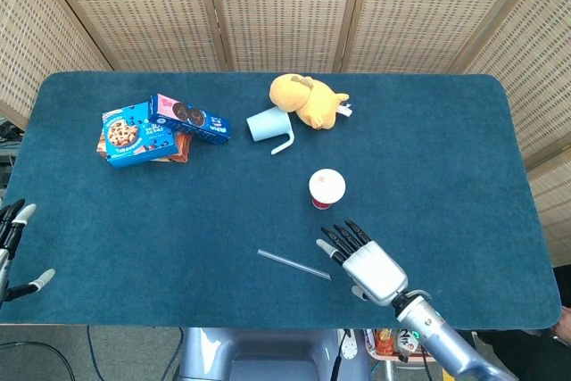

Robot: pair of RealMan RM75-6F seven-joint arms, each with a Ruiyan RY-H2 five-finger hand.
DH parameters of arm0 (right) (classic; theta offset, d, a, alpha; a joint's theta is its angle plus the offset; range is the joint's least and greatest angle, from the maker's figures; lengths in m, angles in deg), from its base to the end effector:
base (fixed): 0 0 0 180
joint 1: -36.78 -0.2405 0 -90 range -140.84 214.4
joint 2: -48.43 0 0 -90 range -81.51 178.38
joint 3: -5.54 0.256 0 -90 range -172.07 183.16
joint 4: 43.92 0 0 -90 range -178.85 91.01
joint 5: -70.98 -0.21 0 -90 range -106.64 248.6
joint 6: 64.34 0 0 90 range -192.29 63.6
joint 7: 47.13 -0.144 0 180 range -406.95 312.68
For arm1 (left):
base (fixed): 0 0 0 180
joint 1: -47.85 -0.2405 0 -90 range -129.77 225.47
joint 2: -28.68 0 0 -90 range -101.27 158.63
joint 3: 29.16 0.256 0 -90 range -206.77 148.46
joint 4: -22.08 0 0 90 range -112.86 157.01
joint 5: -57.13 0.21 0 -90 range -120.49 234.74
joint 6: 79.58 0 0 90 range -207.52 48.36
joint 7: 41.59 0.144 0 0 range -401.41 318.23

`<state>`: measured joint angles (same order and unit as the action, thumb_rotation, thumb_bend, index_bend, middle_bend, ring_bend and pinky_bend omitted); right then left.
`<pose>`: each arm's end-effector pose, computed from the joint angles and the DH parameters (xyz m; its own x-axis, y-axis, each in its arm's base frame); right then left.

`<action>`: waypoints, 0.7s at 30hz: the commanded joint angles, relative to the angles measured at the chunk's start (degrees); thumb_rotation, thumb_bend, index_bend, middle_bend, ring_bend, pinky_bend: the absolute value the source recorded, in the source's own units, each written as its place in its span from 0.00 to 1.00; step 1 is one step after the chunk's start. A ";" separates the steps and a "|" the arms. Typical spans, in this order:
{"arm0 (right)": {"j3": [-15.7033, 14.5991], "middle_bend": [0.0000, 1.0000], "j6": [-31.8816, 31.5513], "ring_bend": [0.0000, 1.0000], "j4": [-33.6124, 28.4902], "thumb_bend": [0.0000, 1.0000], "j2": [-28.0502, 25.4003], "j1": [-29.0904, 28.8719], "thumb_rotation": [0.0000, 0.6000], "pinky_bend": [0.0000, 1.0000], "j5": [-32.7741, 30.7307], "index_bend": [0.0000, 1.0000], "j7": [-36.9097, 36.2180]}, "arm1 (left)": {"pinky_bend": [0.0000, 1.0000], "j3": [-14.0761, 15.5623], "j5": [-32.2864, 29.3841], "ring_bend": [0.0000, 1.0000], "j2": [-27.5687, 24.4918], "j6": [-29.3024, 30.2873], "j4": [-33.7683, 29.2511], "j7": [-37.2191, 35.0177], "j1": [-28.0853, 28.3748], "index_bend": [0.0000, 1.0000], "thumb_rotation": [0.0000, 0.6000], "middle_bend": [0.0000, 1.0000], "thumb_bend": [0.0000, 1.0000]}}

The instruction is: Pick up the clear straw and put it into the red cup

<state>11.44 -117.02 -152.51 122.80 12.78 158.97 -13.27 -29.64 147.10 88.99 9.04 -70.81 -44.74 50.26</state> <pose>-0.1535 -0.2248 0.0251 0.6510 -0.1895 0.7350 -0.6628 -0.6139 0.4288 -0.3117 0.1590 0.1778 0.4014 -0.0012 0.9159 0.9152 -0.0376 -0.4012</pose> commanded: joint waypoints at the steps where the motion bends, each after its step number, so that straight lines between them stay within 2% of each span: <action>1: 2.12 0.00 4.99 0.00 -0.47 0.00 4.80 -4.18 1.00 0.00 -9.96 0.12 7.95 | 0.00 -0.07 -0.15 0.00 -0.10 -0.09 0.03 -0.34 0.05 0.00 1.00 0.00 0.18; 9: 3.47 0.06 4.70 0.00 -0.29 0.00 10.05 -8.81 1.00 0.00 -21.64 0.12 15.66 | 0.00 -0.17 -0.53 0.00 -0.22 -0.49 0.09 -0.77 0.19 0.00 1.00 0.00 0.18; 13: 4.30 0.17 2.76 0.02 0.02 0.00 13.20 -11.87 1.00 0.02 -27.71 0.12 20.27 | 0.00 -0.23 -0.80 0.00 -0.21 -0.78 0.12 -0.71 0.29 0.00 1.00 0.00 0.18; 21: 4.99 0.39 -1.15 0.23 1.81 0.00 18.52 -17.00 1.00 0.23 -37.68 0.18 24.72 | 0.00 -0.39 -1.33 0.00 -0.31 -1.18 0.19 -0.98 0.42 0.00 1.00 0.00 0.18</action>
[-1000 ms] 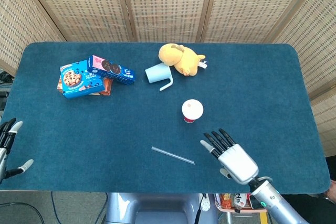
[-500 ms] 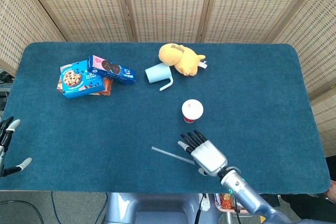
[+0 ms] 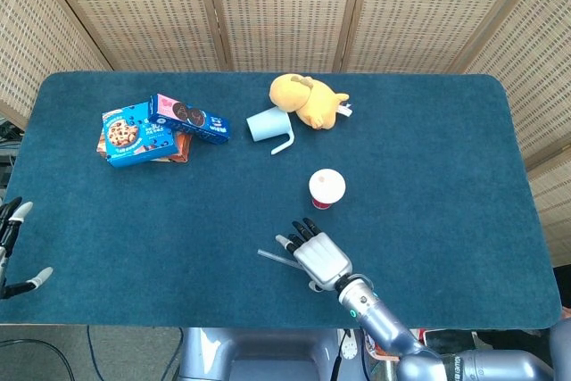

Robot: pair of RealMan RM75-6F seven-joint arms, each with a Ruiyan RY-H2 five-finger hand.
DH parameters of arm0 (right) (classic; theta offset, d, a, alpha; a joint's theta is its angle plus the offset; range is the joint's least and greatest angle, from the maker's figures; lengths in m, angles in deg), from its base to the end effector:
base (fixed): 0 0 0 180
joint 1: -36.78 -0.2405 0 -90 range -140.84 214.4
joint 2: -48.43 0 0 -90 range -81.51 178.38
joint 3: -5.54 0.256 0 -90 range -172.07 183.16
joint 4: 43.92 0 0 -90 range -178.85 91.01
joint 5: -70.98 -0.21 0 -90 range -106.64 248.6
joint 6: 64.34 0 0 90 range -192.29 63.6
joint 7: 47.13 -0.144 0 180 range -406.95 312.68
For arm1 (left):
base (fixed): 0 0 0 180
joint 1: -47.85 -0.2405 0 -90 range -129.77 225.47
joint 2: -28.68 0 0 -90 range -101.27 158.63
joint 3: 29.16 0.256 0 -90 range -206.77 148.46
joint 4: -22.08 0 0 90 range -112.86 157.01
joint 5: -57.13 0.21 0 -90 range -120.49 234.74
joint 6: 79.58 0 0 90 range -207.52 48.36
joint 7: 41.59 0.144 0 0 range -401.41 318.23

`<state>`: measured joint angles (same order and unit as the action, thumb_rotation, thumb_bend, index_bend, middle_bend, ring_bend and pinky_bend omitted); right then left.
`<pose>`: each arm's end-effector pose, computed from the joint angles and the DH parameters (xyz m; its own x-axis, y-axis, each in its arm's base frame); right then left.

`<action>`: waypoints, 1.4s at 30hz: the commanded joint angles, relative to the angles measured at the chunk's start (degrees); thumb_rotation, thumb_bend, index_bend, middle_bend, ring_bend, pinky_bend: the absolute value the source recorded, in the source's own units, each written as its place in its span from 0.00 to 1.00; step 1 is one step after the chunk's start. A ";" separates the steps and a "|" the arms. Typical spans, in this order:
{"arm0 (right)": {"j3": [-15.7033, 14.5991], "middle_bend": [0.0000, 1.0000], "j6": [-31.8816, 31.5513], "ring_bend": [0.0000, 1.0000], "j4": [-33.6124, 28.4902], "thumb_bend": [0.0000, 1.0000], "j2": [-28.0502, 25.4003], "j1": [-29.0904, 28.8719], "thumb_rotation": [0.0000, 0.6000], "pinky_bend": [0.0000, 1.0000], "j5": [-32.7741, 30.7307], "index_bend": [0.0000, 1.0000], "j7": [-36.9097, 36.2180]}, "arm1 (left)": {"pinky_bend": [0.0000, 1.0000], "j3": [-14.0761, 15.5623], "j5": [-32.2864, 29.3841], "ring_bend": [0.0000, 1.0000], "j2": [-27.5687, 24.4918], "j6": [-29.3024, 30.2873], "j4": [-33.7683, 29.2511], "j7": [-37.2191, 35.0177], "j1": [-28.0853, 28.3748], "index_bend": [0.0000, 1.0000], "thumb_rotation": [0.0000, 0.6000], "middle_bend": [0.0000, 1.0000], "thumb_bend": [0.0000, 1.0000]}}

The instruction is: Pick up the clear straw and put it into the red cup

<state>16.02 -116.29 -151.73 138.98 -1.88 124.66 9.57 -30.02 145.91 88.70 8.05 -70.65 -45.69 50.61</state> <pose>-0.0856 -0.2546 -0.0450 0.6516 -0.3159 0.6897 -0.7059 -0.5852 0.3989 -0.3148 0.1624 0.1797 0.3930 0.0059 0.9195 0.9194 -0.0219 -0.3928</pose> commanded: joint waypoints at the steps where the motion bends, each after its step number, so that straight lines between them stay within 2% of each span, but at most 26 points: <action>1: 0.52 0.41 -2.41 0.25 1.39 0.00 3.04 -3.02 1.00 0.25 -4.59 0.18 2.23 | 0.00 -0.05 -0.24 0.00 -0.03 -0.31 0.02 -0.03 0.13 0.00 1.00 0.00 0.18; 3: 0.76 0.46 -3.15 0.29 2.02 0.00 4.03 -3.93 1.00 0.28 -5.94 0.22 2.54 | 0.00 -0.10 -0.39 0.00 -0.05 -0.40 0.01 -0.13 0.15 0.00 1.00 0.00 0.18; 11: 2.74 0.52 -6.60 0.34 5.84 0.00 8.65 -7.24 1.00 0.30 -12.58 0.41 1.19 | 0.00 -0.29 -0.68 0.00 -0.40 -0.40 0.07 -1.45 0.16 0.00 1.00 0.00 0.18; 15: 2.97 0.55 -9.52 0.37 8.15 0.00 11.01 -8.42 1.00 0.35 -13.96 0.44 1.41 | 0.00 -0.40 -0.92 0.00 -0.55 -0.64 0.23 -2.06 0.27 0.00 1.00 0.00 0.18; 23: 2.69 0.63 -15.20 0.46 12.21 0.00 15.23 -9.81 1.00 0.67 -12.87 0.48 1.67 | 0.00 -0.39 -1.13 0.00 -0.63 -1.05 0.30 -2.34 0.40 0.00 1.00 0.00 0.18; 28: 2.65 0.69 -18.51 0.52 12.58 0.00 16.83 -10.52 1.00 0.82 -14.47 0.54 4.13 | 0.00 -0.39 -1.17 0.00 -0.60 -1.17 0.35 -2.32 0.46 0.00 1.00 0.00 0.18; 35: 4.20 0.70 -23.48 0.53 11.06 0.00 19.55 -11.61 1.00 0.84 -20.26 0.54 9.19 | 0.00 -0.42 -1.29 0.00 -0.65 -1.24 0.27 -2.33 0.48 0.00 1.00 0.00 0.18; 42: 6.83 0.70 -25.45 0.53 9.96 0.00 21.73 -12.55 1.00 0.84 -24.71 0.54 9.97 | 0.00 -0.46 -1.38 0.00 -0.66 -1.29 0.40 -2.54 0.51 0.00 1.00 0.00 0.18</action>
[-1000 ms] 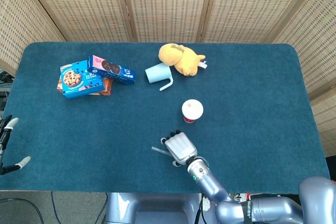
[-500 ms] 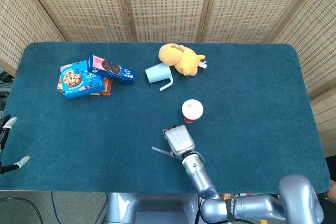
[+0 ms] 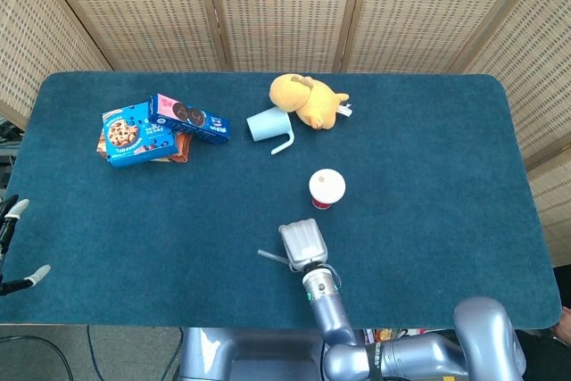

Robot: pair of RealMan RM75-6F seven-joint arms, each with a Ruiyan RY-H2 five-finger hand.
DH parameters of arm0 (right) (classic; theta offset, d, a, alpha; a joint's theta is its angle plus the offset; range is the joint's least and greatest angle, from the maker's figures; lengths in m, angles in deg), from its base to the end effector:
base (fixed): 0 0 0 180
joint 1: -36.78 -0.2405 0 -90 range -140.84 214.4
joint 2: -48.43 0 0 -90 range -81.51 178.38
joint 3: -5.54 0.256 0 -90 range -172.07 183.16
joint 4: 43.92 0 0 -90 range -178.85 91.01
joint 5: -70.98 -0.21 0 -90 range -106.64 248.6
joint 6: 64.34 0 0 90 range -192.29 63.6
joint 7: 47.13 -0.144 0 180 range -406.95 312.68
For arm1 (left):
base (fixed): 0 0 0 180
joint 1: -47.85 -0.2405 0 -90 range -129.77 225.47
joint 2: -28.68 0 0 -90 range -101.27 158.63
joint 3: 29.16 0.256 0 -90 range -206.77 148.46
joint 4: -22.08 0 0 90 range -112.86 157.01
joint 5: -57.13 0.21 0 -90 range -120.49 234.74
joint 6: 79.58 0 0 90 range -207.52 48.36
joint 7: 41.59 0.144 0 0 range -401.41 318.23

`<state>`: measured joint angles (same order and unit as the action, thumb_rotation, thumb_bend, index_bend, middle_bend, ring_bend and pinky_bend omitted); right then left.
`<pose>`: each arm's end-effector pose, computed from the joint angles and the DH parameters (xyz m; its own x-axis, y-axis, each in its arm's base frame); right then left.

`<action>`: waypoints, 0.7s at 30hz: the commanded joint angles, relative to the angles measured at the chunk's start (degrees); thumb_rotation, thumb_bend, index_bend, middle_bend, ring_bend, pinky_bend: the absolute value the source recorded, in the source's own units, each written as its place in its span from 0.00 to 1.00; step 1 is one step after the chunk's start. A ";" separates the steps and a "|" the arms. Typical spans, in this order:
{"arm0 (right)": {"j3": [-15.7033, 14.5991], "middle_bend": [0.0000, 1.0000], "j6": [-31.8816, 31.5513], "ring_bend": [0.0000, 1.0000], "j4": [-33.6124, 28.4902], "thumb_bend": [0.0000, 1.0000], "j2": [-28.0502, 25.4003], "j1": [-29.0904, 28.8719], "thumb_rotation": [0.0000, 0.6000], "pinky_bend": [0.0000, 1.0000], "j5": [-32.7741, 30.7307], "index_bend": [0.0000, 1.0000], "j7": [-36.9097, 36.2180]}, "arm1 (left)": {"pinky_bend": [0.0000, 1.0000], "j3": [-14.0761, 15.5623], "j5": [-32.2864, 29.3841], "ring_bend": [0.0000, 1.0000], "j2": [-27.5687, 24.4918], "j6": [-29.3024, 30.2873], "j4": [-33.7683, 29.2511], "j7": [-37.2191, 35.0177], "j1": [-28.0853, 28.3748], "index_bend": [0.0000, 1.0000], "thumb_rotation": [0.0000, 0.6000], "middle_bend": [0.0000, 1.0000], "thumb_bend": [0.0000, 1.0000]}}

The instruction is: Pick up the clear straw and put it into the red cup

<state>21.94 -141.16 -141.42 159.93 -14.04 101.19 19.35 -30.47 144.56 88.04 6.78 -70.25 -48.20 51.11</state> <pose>-0.0415 -0.2727 -0.0962 0.5698 -0.3791 0.7291 -0.8217 -0.2710 0.5013 -0.3192 0.1670 0.1840 0.3684 0.0144 0.9296 0.9297 -0.0046 -0.3683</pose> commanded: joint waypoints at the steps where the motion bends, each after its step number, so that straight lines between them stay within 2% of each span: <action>1: 1.44 0.70 -0.72 0.53 -0.37 0.00 1.18 -0.52 1.00 0.84 -2.04 0.54 0.02 | 0.00 -0.04 -0.09 0.00 -0.01 -0.06 0.02 -0.08 0.03 0.00 1.00 0.00 0.18; 13: 3.39 0.70 -1.70 0.53 2.77 0.09 4.47 -1.72 1.00 0.84 -4.47 0.54 -1.49 | 0.00 -0.10 -0.42 0.00 -0.03 -0.45 0.09 -0.16 0.16 0.00 1.00 0.00 0.18; 21: 3.36 0.70 -1.36 0.53 7.05 0.13 6.70 -2.18 1.00 0.84 -3.30 0.54 -3.53 | 0.00 -0.15 -0.70 0.00 0.05 -0.79 0.15 0.03 0.29 0.00 1.00 0.00 0.18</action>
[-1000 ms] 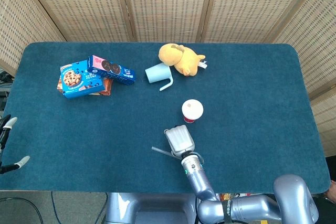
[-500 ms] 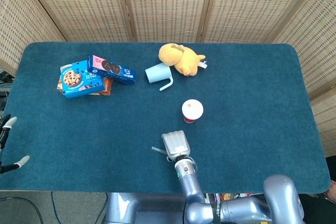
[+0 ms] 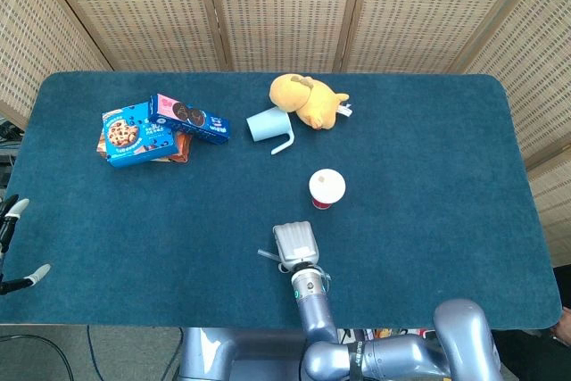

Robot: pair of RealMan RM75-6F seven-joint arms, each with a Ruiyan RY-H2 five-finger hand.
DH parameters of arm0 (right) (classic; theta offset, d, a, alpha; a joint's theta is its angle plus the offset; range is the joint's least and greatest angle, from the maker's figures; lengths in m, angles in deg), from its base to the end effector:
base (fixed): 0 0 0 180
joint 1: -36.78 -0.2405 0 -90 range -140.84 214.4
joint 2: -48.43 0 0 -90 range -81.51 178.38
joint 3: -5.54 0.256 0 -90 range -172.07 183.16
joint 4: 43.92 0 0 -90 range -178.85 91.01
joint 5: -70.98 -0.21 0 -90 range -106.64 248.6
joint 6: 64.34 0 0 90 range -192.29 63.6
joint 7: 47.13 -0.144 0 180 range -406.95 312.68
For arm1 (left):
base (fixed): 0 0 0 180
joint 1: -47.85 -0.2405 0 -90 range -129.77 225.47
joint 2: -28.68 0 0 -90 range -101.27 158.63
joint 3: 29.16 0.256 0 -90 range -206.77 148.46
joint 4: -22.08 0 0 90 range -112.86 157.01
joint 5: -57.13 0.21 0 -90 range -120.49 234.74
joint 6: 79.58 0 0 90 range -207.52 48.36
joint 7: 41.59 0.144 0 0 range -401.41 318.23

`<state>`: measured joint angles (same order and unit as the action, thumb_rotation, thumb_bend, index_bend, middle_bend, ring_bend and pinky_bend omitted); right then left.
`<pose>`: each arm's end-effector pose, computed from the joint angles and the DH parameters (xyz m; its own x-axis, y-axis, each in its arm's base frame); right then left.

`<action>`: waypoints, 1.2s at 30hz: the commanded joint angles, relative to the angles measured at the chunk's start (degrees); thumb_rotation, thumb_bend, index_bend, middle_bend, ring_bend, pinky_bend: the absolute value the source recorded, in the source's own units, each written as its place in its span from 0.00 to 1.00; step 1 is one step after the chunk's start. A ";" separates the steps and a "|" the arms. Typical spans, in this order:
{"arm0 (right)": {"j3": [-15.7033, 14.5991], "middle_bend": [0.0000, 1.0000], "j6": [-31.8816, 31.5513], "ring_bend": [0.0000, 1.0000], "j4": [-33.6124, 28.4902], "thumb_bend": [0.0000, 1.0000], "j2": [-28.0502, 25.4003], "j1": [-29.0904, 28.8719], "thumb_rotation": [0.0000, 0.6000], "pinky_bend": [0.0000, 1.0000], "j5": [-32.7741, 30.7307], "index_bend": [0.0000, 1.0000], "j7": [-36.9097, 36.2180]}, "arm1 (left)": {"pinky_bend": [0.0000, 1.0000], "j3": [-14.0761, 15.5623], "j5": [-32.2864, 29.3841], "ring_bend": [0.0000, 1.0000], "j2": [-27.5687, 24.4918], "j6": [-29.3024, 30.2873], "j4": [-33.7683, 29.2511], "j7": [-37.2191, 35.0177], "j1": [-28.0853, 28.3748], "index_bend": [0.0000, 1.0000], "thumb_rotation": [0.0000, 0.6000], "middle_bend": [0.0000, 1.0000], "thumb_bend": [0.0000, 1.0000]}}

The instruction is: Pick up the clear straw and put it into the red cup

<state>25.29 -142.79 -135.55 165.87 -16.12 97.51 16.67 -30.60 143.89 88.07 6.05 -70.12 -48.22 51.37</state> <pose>-0.0309 -0.2749 -0.1160 0.4842 -0.4266 0.7639 -0.8730 -0.1766 0.4547 -0.3210 0.1689 0.1835 0.3688 0.0217 0.9292 0.9294 0.0040 -0.3690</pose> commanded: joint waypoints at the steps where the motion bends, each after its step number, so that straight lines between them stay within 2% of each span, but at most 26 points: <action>1: 0.10 0.70 0.40 0.53 1.65 0.14 1.04 -0.11 1.00 0.84 0.43 0.54 -1.17 | 0.00 -0.02 -0.07 0.00 0.04 -0.13 0.01 0.11 0.07 0.00 1.00 0.00 0.18; 16: 0.71 0.70 1.75 0.53 4.07 0.26 2.87 -0.53 1.00 0.84 -1.15 0.54 -1.33 | 0.00 -0.19 -0.53 0.00 0.02 -0.57 0.08 -0.06 0.27 0.00 1.00 0.00 0.18; 21: 0.93 0.70 1.68 0.53 3.68 0.35 2.67 -0.57 1.00 0.84 -1.33 0.54 -1.06 | 0.00 -0.19 -0.36 0.00 -0.09 -0.18 0.20 -0.46 0.12 0.00 1.00 0.00 0.18; 36: 0.91 0.70 1.79 0.54 2.89 0.39 2.39 -0.86 1.00 0.84 -4.23 0.54 1.09 | 0.00 -0.20 -0.37 0.00 -0.17 -0.12 0.27 -0.66 0.08 0.00 1.00 0.00 0.18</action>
<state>26.20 -141.00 -132.65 168.27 -16.98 93.29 17.76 -30.80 143.53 87.89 5.93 -69.86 -48.88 51.45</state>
